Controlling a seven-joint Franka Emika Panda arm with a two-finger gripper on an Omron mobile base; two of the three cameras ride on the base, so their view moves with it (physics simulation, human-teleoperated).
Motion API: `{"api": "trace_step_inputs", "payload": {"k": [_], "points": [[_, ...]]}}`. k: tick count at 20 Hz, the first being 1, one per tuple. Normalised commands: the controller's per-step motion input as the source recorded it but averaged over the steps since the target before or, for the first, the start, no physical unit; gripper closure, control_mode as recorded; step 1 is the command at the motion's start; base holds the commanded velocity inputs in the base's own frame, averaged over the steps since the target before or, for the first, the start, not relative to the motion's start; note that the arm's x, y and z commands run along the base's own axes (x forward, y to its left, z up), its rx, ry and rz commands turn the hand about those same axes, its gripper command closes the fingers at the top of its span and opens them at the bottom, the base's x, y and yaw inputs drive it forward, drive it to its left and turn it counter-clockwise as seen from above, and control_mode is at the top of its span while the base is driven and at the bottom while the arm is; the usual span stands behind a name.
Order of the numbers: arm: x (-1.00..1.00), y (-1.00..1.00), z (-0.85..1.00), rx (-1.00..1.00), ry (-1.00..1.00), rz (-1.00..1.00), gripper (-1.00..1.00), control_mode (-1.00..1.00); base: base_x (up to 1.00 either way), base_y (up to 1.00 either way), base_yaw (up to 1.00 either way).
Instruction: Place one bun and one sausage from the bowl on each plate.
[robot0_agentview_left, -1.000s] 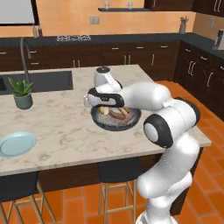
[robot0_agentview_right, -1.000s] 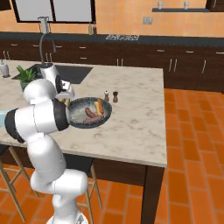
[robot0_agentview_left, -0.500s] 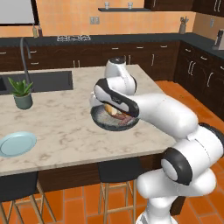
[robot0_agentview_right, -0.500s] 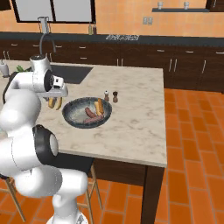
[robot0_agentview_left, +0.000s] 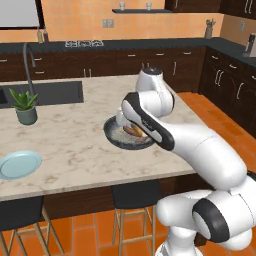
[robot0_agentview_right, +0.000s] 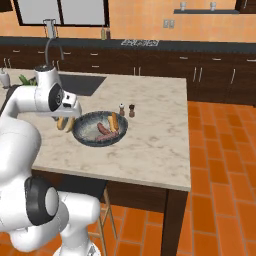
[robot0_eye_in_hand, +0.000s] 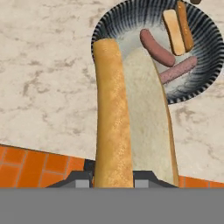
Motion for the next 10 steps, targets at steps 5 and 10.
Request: {"api": "trace_step_inputs", "payload": {"k": [5, 10], "points": [[-0.02, 0.0, 0.0, 0.0, 0.0, 0.0, 1.0, 1.0, -0.02, 0.21, 0.0], [0.0, 0.0, 0.0, 0.0, 0.0, 0.0, 1.0, 1.0, -0.05, 1.0, -0.01]]}}
